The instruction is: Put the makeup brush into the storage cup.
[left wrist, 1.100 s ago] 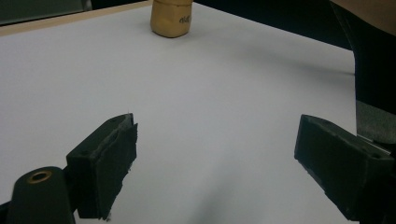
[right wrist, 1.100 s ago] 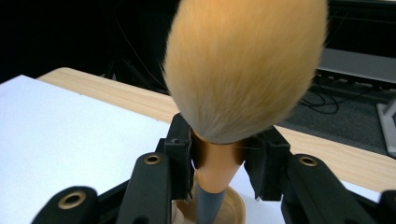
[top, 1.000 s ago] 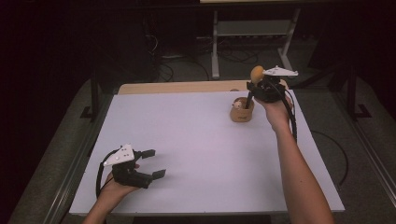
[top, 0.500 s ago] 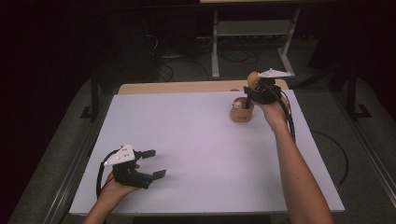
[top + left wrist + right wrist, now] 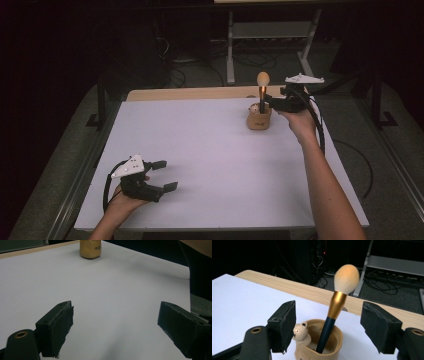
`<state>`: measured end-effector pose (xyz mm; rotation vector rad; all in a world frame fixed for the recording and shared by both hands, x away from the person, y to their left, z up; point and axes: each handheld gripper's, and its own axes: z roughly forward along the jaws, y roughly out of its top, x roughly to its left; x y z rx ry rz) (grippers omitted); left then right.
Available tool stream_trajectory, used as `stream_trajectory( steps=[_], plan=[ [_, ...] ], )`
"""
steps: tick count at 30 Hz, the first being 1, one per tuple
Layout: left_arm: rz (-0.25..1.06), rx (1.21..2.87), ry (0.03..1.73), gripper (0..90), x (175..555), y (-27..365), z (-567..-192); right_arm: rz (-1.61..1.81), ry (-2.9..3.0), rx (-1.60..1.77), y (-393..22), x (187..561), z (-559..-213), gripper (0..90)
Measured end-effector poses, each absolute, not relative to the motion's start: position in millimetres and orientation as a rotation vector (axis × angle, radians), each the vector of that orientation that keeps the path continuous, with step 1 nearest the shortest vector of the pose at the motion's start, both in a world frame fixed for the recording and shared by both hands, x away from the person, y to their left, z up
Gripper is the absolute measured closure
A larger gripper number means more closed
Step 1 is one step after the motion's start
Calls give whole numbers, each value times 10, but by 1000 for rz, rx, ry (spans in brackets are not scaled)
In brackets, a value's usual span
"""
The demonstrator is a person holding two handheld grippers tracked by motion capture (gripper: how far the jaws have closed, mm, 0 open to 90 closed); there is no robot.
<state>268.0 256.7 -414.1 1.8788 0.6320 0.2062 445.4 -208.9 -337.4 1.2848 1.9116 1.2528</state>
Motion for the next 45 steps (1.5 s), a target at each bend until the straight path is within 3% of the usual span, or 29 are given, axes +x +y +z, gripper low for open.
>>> stream_trajectory(
  steps=[24,45],
  plan=[
    [210,1872,639,125,2667,2575,-4137,1359,1935,1247,-2113,4057,-3579,115],
    [216,1873,639,126,2655,2596,-4124,1403,1984,1181,-2071,3631,-3772,78]
  ],
)
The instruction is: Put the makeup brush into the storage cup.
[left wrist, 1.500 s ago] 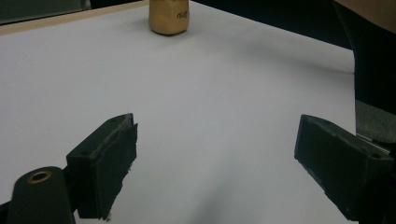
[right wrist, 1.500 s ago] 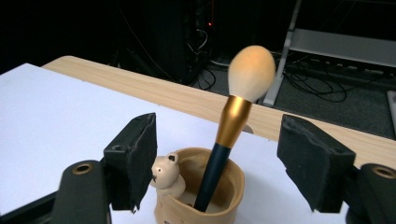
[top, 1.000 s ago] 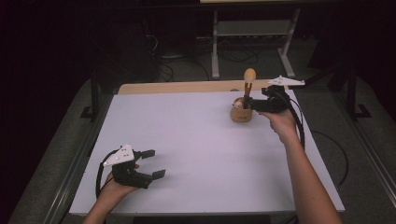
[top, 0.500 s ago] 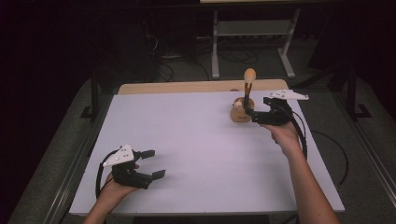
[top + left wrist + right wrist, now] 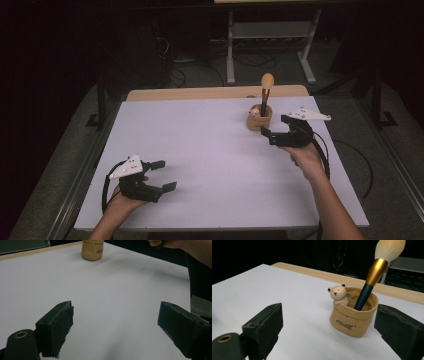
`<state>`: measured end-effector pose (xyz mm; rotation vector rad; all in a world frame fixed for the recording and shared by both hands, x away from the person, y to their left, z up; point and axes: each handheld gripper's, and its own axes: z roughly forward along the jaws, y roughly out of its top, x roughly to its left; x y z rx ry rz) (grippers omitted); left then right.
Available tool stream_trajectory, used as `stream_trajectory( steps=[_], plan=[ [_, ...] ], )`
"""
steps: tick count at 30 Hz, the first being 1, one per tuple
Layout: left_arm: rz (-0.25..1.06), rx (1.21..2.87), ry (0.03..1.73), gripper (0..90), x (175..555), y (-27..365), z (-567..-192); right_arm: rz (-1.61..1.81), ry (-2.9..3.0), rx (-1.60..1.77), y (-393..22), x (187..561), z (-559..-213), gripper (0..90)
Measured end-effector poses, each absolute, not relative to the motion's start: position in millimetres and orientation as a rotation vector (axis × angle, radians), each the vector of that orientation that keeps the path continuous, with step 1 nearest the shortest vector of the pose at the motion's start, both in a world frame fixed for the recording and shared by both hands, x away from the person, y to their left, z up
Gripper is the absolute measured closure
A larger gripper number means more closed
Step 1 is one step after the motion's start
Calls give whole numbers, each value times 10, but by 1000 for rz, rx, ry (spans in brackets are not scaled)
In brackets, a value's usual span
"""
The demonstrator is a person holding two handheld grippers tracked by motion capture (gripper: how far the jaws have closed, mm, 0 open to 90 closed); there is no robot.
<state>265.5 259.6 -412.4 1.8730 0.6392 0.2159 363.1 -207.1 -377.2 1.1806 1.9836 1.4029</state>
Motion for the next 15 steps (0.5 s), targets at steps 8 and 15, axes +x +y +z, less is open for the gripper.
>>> stream_trajectory(
  steps=[8,15],
  plan=[
    [219,1880,634,125,2651,2598,-4135,1454,1981,1148,-2067,3424,-3813,63],
    [230,1871,638,126,2638,2608,-4118,1464,1993,1128,-2096,3298,-3864,55]
  ],
)
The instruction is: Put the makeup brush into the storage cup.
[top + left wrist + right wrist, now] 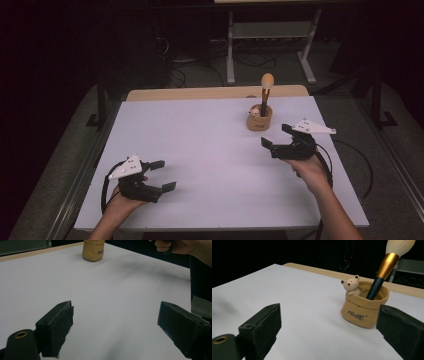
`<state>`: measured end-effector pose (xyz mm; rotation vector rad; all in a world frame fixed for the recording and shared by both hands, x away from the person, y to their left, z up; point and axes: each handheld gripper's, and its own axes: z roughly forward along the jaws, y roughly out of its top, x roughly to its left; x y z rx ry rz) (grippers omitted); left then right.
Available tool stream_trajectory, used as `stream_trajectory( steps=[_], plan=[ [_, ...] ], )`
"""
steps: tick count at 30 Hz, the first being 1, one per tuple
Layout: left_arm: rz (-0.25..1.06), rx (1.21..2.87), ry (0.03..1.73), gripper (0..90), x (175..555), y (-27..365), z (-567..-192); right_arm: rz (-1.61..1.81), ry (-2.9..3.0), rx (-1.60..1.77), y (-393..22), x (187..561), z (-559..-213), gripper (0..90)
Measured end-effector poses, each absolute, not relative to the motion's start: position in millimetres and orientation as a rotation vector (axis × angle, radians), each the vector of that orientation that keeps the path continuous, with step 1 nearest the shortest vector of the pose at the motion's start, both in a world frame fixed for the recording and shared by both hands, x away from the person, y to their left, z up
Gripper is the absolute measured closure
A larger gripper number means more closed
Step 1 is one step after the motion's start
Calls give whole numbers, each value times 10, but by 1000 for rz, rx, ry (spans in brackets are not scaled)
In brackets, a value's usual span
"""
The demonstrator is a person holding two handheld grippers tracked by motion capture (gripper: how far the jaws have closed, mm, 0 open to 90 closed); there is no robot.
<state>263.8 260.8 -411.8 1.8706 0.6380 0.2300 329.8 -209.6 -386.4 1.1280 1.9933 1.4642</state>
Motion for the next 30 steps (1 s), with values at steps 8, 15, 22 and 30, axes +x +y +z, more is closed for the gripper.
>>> stream_trajectory(
  steps=[8,15,22,30],
  plan=[
    [228,1860,650,126,2635,2628,-4119,1460,2012,1089,-2148,3089,-3954,47],
    [235,1857,642,126,2627,2619,-4110,1486,2014,1075,-2155,2904,-4039,48],
    [243,1851,646,126,2624,2633,-4102,1488,2039,1077,-2144,2747,-4121,48],
    [240,1857,647,126,2622,2623,-4112,1467,2079,1058,-2152,2610,-4194,48]
  ],
)
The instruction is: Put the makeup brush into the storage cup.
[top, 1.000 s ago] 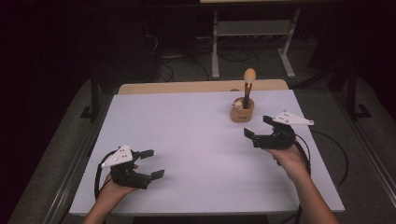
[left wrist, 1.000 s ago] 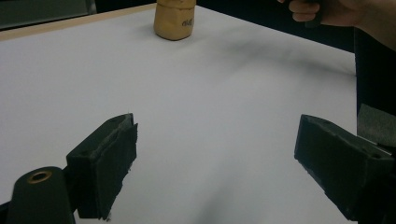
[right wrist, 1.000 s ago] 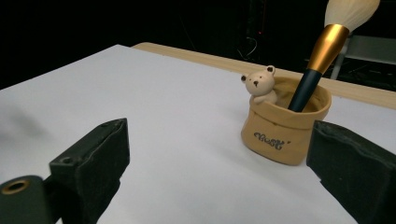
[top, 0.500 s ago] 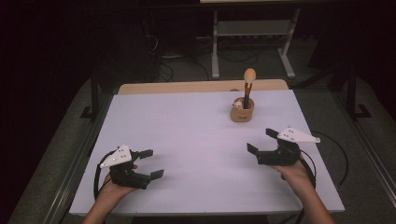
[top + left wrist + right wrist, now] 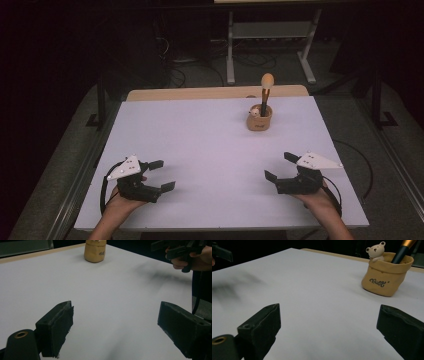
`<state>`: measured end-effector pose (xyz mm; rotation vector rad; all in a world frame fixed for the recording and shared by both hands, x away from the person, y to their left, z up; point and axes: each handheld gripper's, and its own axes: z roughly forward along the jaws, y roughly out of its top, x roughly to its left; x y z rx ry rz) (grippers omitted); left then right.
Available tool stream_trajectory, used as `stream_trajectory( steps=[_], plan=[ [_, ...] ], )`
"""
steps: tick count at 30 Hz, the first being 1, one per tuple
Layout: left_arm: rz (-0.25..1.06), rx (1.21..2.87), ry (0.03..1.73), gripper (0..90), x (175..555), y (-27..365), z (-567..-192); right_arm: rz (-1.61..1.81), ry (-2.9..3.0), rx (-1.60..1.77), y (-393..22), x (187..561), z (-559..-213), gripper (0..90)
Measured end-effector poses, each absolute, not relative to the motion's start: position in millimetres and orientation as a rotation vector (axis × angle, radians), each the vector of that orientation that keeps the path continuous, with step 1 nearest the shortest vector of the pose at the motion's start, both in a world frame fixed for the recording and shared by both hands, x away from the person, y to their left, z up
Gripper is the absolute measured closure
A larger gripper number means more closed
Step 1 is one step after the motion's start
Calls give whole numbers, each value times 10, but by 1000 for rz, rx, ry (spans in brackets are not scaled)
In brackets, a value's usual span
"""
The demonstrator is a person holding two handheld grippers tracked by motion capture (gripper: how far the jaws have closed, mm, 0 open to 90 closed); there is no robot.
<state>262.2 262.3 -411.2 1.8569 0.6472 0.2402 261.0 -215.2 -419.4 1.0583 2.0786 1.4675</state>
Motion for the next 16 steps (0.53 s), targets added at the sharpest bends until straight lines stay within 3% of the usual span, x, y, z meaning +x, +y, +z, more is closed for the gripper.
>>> stream_trajectory(
  steps=[16],
  plan=[
    [247,1871,646,125,2635,2635,-4125,1434,2121,1057,-2170,2545,-4274,46]
  ],
)
